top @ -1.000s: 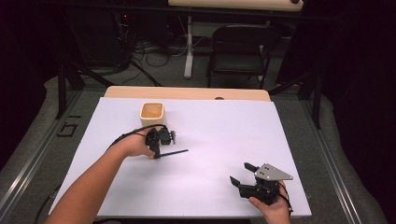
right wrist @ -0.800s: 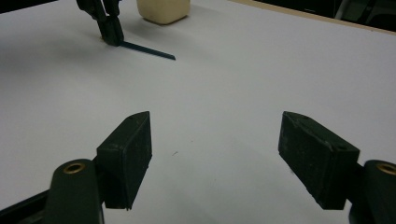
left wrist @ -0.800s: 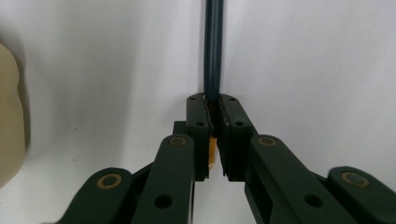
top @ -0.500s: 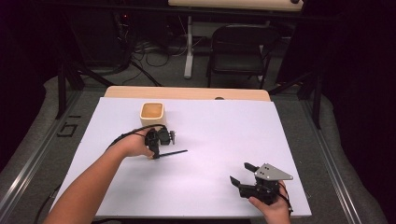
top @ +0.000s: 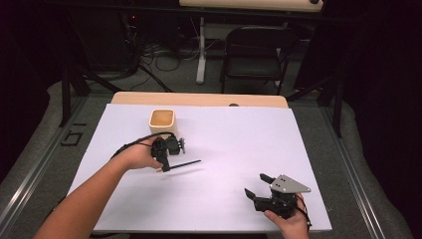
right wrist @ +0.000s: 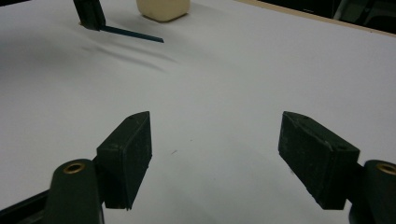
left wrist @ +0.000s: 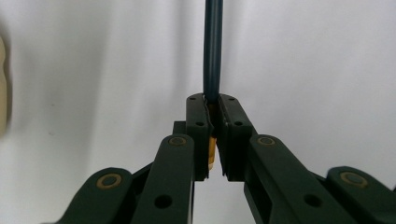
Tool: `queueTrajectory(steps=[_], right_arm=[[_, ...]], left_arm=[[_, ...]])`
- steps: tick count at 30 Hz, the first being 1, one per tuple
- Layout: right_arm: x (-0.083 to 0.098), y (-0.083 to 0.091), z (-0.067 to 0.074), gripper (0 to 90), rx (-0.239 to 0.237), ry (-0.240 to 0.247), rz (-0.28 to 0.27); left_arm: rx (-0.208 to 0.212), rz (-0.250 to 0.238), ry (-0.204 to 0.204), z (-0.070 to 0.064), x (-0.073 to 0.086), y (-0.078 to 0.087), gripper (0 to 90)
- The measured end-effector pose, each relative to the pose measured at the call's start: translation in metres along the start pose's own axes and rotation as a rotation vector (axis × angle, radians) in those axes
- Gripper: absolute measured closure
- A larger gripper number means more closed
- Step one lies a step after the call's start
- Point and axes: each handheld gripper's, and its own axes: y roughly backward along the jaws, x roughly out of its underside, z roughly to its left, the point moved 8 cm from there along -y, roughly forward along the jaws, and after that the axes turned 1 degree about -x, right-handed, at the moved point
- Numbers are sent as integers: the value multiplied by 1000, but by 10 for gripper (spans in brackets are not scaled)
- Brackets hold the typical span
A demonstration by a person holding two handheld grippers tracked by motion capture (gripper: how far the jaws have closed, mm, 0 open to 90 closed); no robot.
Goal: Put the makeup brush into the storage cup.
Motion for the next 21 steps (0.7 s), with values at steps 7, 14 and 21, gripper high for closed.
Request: queueTrajectory(steps=[7, 14, 21], right_arm=[[1, -3, 4, 259, 14, 51, 20], [1, -8, 5, 262, 23, 117, 44], [-3, -19, 13, 264, 27, 253, 87]], left_arm=[[11, -1, 10, -10, 4, 8, 842], [31, 4, 5, -16, 6, 10, 842], [45, 4, -10, -22, 2, 10, 842]])
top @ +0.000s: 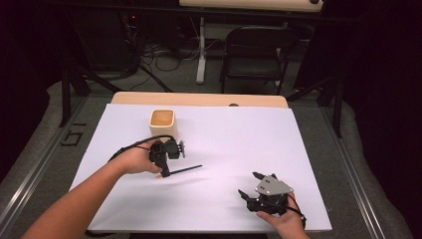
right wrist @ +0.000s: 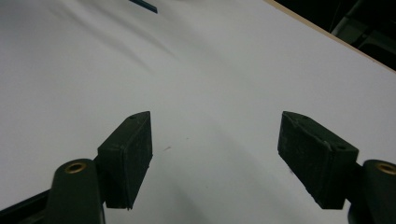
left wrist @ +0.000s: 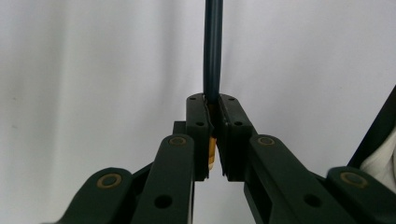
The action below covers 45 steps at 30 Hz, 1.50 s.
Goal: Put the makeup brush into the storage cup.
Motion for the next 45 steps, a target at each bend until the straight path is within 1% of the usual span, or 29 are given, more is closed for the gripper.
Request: queueTrajectory(steps=[3, 5, 7, 8, 11, 12, 15, 17, 19, 20, 21, 23, 24, 25, 27, 28, 29, 30, 32, 34, 35, 36, 37, 40, 42, 45], right_arm=[[-2, -5, 6, 263, 12, 84, 24], [-4, -8, 10, 263, 13, 125, 31], [-6, -10, 11, 263, 20, 165, 44], [-7, -11, 12, 263, 27, 181, 50], [-11, -15, 13, 267, 21, 226, 65], [-14, -16, 14, 270, 24, 243, 61], [-18, -19, 15, 284, 31, 297, 85], [-20, -21, 17, 287, 21, 312, 103], [-21, -24, 18, 290, 25, 342, 108], [-20, -24, 19, 292, 28, 348, 121], [-21, -26, 19, 293, 30, 361, 122], [-20, -27, 19, 299, 34, 369, 141], [-21, -28, 20, 302, 33, 376, 137], [-21, -28, 19, 301, 34, 383, 146], [-23, -28, 18, 300, 53, 402, 150], [-24, -28, 19, 306, 54, 407, 142], [-25, -28, 19, 312, 46, 409, 145], [-27, -29, 20, 314, 37, 420, 128], [-29, -30, 21, 315, 36, 437, 120], [-31, -30, 23, 316, 38, 459, 131], [-32, -30, 24, 318, 38, 479, 135], [-33, -31, 25, 326, 40, 493, 129], [-34, -31, 26, 331, 40, 511, 142], [-37, -34, 30, 358, 46, 545, 139], [-38, -35, 31, 372, 51, 560, 144], [-41, -38, 35, 393, 52, 558, 138]], left_arm=[[-5, -7, 1, -1, -2, 0, 842], [1, -1, -3, -2, -3, 2, 842], [-4, -5, -7, -3, -4, 2, 842], [-5, -5, -7, -3, -4, 2, 842], [-8, -12, -7, -5, -5, 2, 842], [-10, -6, -9, -5, -5, 2, 842], [-9, -8, -10, -5, -6, 4, 842], [-11, -6, -10, -5, -6, 4, 842], [-9, -6, -11, -5, -6, 5, 842], [-10, -4, -11, -5, -7, 5, 842], [-12, -3, -10, -5, -7, 5, 842], [-11, -3, -13, -5, -7, 5, 843], [-11, 2, -16, -5, -8, 6, 842], [-12, -5, -16, -6, -8, 5, 842], [-13, -4, -18, -6, -9, 6, 842], [-12, 1, -20, -6, -10, 6, 842], [-11, -4, -20, -7, -11, 6, 842], [-13, -4, -23, -7, -11, 7, 842], [-14, -5, -23, -8, -13, 7, 842], [-15, -3, -28, -8, -15, 7, 842], [-15, 1, -33, -9, -16, 8, 842], [-15, 2, -35, -9, -17, 8, 842], [-15, -5, -34, -10, -18, 7, 842], [-16, 3, -38, -10, -20, 8, 842], [-11, -1, -39, -11, -22, 8, 842], [-12, -3, -45, -12, -24, 8, 842]])
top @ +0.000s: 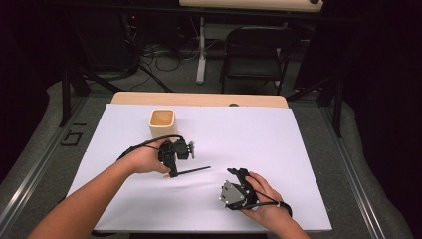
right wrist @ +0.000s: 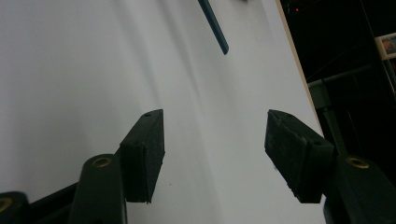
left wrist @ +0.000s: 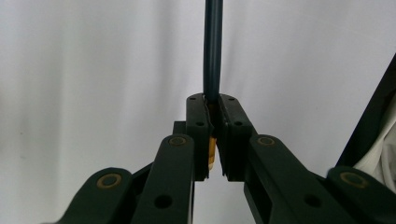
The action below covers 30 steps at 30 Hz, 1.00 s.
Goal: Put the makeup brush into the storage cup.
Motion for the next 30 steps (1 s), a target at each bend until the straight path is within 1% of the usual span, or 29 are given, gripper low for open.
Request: queueTrajectory(steps=[1, 7, 8, 9, 10, 12, 13, 14, 16, 17, 18, 19, 20, 21, 22, 24, 25, 26, 27, 28, 29, 30], right_arm=[[-1, 0, 0, 401, 3, 16, 4], [-9, -5, 5, 431, 10, 58, -6], [-9, -5, 5, 436, 9, 76, -5], [-10, -6, 6, 440, 15, 72, 0], [-11, -6, 7, 447, 9, 83, -5], [-12, -7, 8, 456, 16, 114, -7], [-13, -8, 9, 463, 20, 111, -2], [-14, -9, 9, 470, 24, 143, -5], [-16, -10, 10, 488, 32, 173, -16], [-16, -10, 11, 494, 37, 175, -6], [-16, -11, 12, 499, 40, 196, -4], [-17, -11, 12, 503, 49, 197, 2], [-18, -13, 13, 505, 49, 208, -10], [-18, -13, 13, 508, 55, 213, 0], [-18, -14, 14, 512, 54, 211, -8], [-18, -14, 14, 514, 57, 231, 4], [-19, -14, 14, 515, 63, 224, 3], [-18, -14, 15, 516, 57, 227, 5], [-20, -16, 15, 517, 58, 241, -7], [-20, -16, 15, 518, 61, 238, -1], [-20, -16, 15, 519, 63, 249, 6], [-21, -17, 16, 521, 62, 247, -8]], left_arm=[[2, 0, 1, -1, -1, 0, 842], [6, 1, -4, -2, -6, -4, 842], [5, 4, -6, -3, -6, -4, 842], [12, 10, -11, -3, -7, -4, 842], [14, 6, -8, -4, -8, -5, 842], [14, 9, -14, -4, -9, -6, 842], [16, 4, -13, -5, -10, -6, 842], [18, 3, -14, -6, -10, -6, 843], [22, 8, -17, -6, -11, -6, 842], [24, 4, -16, -7, -12, -6, 842], [29, 8, -18, -7, -12, -5, 842], [25, 5, -19, -8, -13, -6, 842], [24, 3, -19, -8, -13, -5, 842], [23, -1, -22, -8, -14, -6, 842], [25, -2, -23, -8, -14, -6, 842], [23, 1, -25, -9, -15, -6, 842], [25, 0, -26, -9, -16, -6, 842], [25, -1, -28, -10, -16, -7, 842], [23, 3, -30, -10, -17, -7, 843], [29, 0, -32, -11, -18, -7, 842], [30, -1, -31, -12, -18, -8, 842], [31, 0, -32, -13, -19, -8, 842]])
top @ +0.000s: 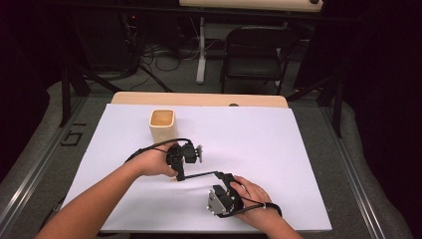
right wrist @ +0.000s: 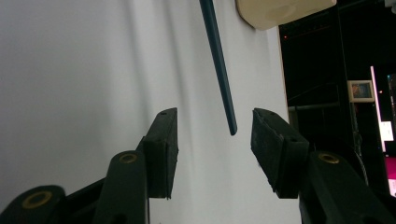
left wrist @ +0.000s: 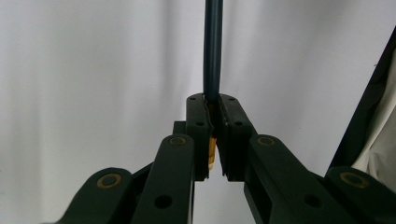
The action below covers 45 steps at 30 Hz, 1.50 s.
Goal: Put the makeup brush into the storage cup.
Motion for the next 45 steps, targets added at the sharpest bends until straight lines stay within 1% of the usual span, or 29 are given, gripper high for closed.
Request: queueTrajectory(steps=[1, 2, 3, 5, 6, 8, 9, 11, 13, 16, 17, 20, 23, 25, 26, 30, 31, 32, 35, 38, 42, 43, 44, 45], right_arm=[[0, 0, 0, 523, 3, 9, 11], [-2, -1, 0, 526, 5, 13, -4], [-2, 0, -1, 529, 7, 23, 10], [-4, -2, -1, 537, 12, 39, 0], [-3, -2, -1, 538, 12, 41, 14], [-5, -3, 0, 547, 12, 46, 2], [-5, -3, 0, 551, 14, 51, 15], [-6, -4, 1, 557, 14, 59, 8], [-7, -4, 1, 561, 19, 68, 12], [-8, -5, 2, 566, 22, 71, 1], [-8, -5, 1, 569, 26, 77, 12], [-10, -6, 2, 581, 31, 78, 0], [-10, -7, 2, 596, 35, 101, 10], [-10, -7, 3, 611, 34, 99, 8], [-9, -7, 3, 617, 33, 107, 21], [-8, -8, 4, 635, 26, 117, 31], [-7, -8, 4, 640, 22, 121, 42], [-8, -9, 4, 646, 31, 125, 28], [-7, -10, 4, 668, 30, 149, 41], [-6, -11, 5, 684, 33, 157, 47], [-6, -11, 5, 711, 40, 167, 60], [-5, -10, 5, 718, 47, 171, 78], [-5, -11, 5, 726, 38, 174, 66], [-5, -12, 6, 739, 38, 175, 65]], left_arm=[[0, 4, -1, -1, -1, 0, 842], [1, 5, -3, -1, -1, 0, 843], [2, 2, -4, -1, -1, 0, 842], [-5, 7, -7, -2, -2, 1, 843], [-2, 3, -7, -3, -2, 1, 842], [2, 2, -11, -4, -3, 1, 843], [2, 1, -9, -4, -3, 1, 843], [3, 2, -11, -5, -4, 1, 843], [3, 4, -17, -6, -4, 0, 842], [6, 0, -21, -7, -5, 0, 842], [6, 0, -22, -7, -6, 0, 842], [10, 3, -26, -9, -6, 0, 842], [11, 1, -27, -10, -7, 0, 842], [12, 1, -28, -10, -8, 0, 842], [12, 4, -33, -11, -8, 0, 843], [15, 7, -37, -13, -9, -1, 842], [16, 7, -35, -13, -10, -1, 842], [18, 5, -36, -14, -10, -1, 842], [21, 3, -41, -15, -11, -1, 842], [22, 3, -45, -15, -12, 0, 842], [25, 1, -41, -17, -12, -1, 843], [27, 1, -42, -17, -12, -1, 843], [25, 1, -47, -17, -12, -1, 842], [26, 2, -49, -18, -12, -1, 842]])
